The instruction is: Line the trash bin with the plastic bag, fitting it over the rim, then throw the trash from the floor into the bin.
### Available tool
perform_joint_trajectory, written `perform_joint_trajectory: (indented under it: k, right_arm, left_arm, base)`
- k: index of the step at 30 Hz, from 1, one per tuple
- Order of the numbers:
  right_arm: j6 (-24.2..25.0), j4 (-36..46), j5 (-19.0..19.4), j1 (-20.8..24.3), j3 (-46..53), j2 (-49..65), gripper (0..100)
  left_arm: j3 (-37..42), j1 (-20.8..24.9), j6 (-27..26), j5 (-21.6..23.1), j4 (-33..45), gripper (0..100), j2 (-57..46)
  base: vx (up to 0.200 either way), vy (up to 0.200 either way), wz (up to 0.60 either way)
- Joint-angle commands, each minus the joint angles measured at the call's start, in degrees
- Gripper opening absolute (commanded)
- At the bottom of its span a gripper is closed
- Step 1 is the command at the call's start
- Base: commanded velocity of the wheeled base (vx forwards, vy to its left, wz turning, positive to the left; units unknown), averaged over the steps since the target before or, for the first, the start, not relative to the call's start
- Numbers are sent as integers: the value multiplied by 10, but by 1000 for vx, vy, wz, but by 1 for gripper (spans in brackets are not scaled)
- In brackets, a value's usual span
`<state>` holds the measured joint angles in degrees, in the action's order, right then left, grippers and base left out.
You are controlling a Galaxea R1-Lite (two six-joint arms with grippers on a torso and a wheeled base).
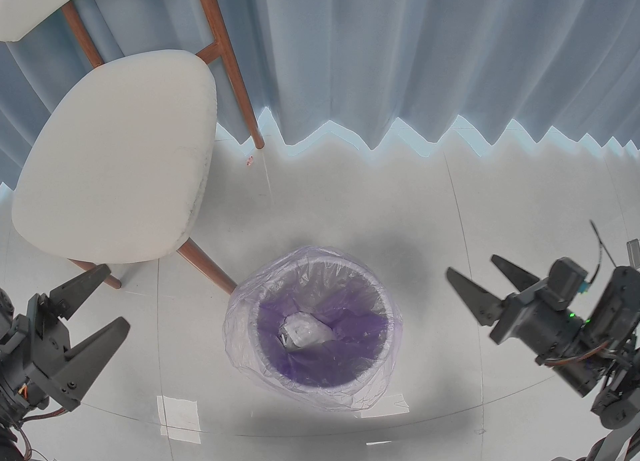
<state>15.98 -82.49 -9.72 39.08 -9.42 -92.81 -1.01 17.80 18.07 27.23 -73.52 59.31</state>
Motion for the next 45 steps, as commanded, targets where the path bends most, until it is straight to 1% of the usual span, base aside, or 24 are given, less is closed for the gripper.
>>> perform_joint_trajectory:
  k: [1,4,5,6,9,11,13,15,16,17,18,21,22,23,25,26,30,34,37,38,42,43,44,45]
  right_arm:
    - [-29,170,-14,-166,94,335,100]
    - [-53,256,-15,-195,92,427,100]
    - [-53,260,-15,-196,92,432,100]
    - [-71,303,-14,-218,92,477,100]
    - [-76,394,-13,-242,94,533,100]
    - [-82,482,-14,-245,93,591,100]
    - [-98,552,-14,-254,93,644,100]
    - [-113,609,-13,-278,93,686,100]
    - [-118,629,-12,-290,93,702,100]
    - [-125,669,-2,-307,93,735,100]
    - [-127,697,12,-314,93,759,100]
    - [-132,811,68,-341,88,865,100]
    - [-132,819,73,-345,86,871,100]
    - [-140,852,101,-384,68,896,100]
    - [-154,847,102,-407,71,907,100]
    - [-158,842,95,-402,75,906,100]
    - [-159,832,34,-400,78,910,100]
    - [-158,827,16,-395,79,928,100]
    - [-145,824,-27,-394,82,928,100]
    - [-141,824,-32,-394,82,928,100]
    - [-150,827,-31,-394,81,928,100]
    - [-155,828,-13,-393,81,928,100]
    - [-162,825,22,-393,82,928,100]
    - [-166,828,74,-393,85,928,100]
  left_arm:
    - [2,-117,-20,-25,276,100,-322]
    - [-21,-152,-20,-24,425,100,-437]
    - [-22,-152,-20,-23,433,100,-441]
    - [-45,-161,-20,-23,522,100,-495]
    - [-65,-164,-25,-22,646,100,-561]
    - [-58,-176,-67,-24,702,100,-593]
    - [-31,-178,-126,-46,716,100,-593]
    - [5,-178,-171,-100,714,100,-593]
    - [10,-177,-178,-124,714,100,-593]
    - [10,-177,-182,-155,714,100,-593]
    - [10,-177,-186,-170,714,100,-593]
    - [10,-177,-189,-197,714,100,-593]
    - [10,-177,-189,-201,714,100,-593]
    - [10,-177,-189,-240,715,100,-593]
    - [10,-178,-175,-284,729,100,-593]
    - [10,-177,-166,-289,732,100,-593]
    - [10,-178,-165,-285,733,100,-593]
    - [9,-175,-190,-270,740,100,-593]
    - [9,-174,-188,-269,739,100,-593]
    - [9,-175,-188,-268,739,100,-593]
    - [9,-175,-188,-268,739,100,-593]
    - [9,-175,-188,-268,739,100,-593]
    - [9,-175,-188,-268,739,100,-593]
    - [9,-175,-188,-268,739,100,-593]
  base:
    - [0,0,0]
    - [0,0,0]
    - [0,0,0]
    - [0,0,0]
    - [0,0,0]
    - [0,0,0]
    - [0,0,0]
    - [0,0,0]
    - [0,0,0]
    - [0,0,0]
    - [0,0,0]
    - [0,0,0]
    - [0,0,0]
    - [0,0,0]
    - [0,0,0]
    - [0,0,0]
    - [0,0,0]
    - [0,0,0]
    - [0,0,0]
    - [0,0,0]
    - [0,0,0]
    - [0,0,0]
    - [0,0,0]
    - [0,0,0]
